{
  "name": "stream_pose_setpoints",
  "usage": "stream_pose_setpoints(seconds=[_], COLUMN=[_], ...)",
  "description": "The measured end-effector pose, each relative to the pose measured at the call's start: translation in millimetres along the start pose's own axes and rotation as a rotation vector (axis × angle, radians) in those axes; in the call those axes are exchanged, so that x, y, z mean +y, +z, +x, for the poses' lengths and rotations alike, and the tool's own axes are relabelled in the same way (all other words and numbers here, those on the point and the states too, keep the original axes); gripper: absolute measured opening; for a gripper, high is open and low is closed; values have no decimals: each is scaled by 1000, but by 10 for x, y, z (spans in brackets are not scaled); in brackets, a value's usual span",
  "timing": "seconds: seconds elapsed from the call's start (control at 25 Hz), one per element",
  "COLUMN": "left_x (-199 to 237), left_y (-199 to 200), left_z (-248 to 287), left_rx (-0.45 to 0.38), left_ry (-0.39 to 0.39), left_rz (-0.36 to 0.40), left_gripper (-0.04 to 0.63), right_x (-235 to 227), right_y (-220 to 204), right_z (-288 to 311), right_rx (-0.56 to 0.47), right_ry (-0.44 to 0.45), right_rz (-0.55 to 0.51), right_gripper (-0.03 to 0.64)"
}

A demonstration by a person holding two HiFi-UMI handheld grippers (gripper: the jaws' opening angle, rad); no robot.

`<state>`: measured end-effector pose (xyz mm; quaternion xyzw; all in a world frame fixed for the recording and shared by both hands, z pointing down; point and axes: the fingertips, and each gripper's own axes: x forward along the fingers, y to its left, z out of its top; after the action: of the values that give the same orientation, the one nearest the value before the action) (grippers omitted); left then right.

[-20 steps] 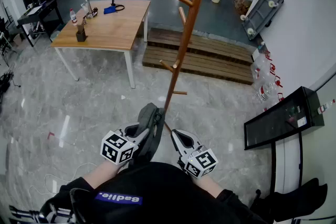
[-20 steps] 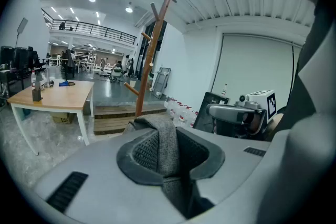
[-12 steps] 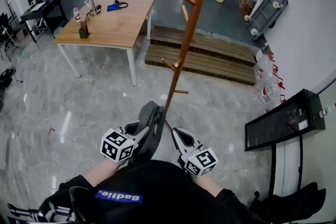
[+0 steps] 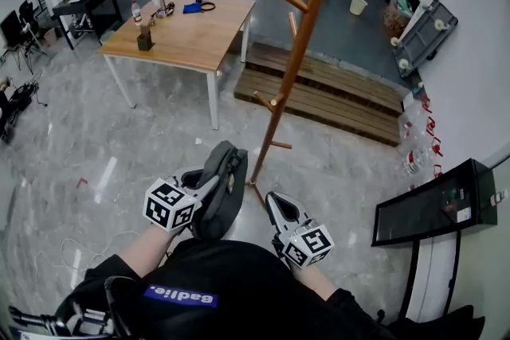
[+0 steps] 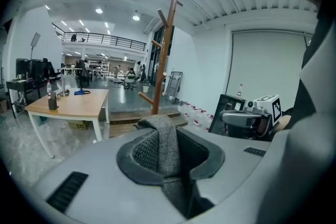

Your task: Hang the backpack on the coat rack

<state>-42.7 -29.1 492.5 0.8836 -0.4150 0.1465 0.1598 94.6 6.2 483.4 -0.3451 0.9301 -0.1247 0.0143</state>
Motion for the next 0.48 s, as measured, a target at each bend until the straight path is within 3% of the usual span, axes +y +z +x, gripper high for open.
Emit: stream_pose_setpoints(seconds=[0.24, 0.48], left_x=[273, 787], left_y=[271, 459], left_z=[107, 290], left_rx=[-7, -3], left_ry=[26, -6], left_rz=[66, 84], left_gripper=[89, 89], right_x=[-328, -651], right_y=[86, 156], right_z=[50, 393], right_rx=[-8, -8], right_ry=[-37, -128], right_rz=[4, -2], right_gripper=[-3, -3])
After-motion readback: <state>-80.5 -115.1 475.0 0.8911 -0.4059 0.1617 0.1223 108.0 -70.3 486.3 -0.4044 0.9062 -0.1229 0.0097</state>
